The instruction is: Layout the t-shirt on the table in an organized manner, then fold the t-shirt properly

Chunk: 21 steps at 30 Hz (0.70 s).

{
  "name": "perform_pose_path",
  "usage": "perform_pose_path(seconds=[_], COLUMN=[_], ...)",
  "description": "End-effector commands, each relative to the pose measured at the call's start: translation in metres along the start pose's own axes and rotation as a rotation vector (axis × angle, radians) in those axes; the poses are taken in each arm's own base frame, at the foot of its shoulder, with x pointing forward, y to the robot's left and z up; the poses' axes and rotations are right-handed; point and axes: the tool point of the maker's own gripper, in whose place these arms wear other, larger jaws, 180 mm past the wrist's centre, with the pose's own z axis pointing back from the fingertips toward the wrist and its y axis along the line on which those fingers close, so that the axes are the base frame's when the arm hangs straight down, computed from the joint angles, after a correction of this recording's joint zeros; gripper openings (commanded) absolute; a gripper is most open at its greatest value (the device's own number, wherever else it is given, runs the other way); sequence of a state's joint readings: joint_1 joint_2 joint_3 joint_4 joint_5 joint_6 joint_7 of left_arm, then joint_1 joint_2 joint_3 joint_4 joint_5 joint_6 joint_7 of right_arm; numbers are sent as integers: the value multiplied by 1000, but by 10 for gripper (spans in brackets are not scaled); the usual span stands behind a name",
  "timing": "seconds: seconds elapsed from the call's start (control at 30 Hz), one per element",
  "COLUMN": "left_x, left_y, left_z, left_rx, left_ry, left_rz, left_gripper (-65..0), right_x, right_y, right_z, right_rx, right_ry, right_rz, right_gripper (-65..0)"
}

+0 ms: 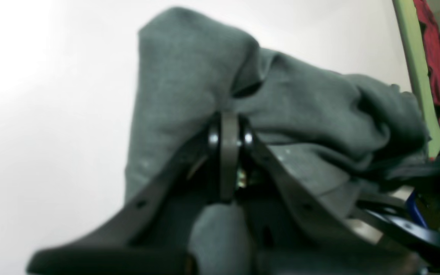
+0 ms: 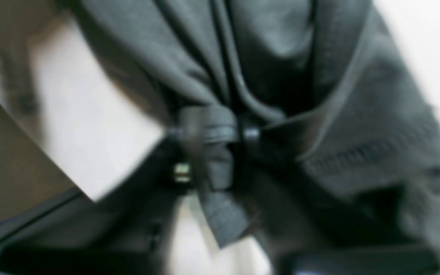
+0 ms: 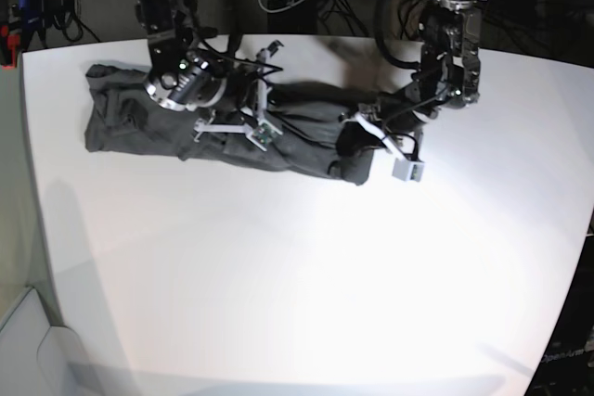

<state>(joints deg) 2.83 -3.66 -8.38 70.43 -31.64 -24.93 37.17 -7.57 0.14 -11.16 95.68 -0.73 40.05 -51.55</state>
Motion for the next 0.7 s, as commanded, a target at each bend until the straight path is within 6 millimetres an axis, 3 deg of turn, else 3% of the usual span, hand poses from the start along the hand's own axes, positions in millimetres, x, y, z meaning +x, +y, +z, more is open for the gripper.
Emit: perform_pose_path(seconds=[0.0,0.17,0.43,0.67], left_x=[-37,-36,-35,-36], left_y=[42,45,45,45], left_z=[11,12,12,12], left_rx=[185,190,191,191], left_ry=[170,166,166,165], left_rz=[-26,-28,-29,-29], left_gripper=[-648,-648,-648,-648], right_x=[6,2,-8,-21], right_y=[-3,-5,-8,-4], right_z=[1,7,31,33], right_rx=[-5,-19,-65,-57], right_ry=[-16,-7,-9,15], right_rz=[0,11,61,65], right_gripper=[-644,-650,-650,-650])
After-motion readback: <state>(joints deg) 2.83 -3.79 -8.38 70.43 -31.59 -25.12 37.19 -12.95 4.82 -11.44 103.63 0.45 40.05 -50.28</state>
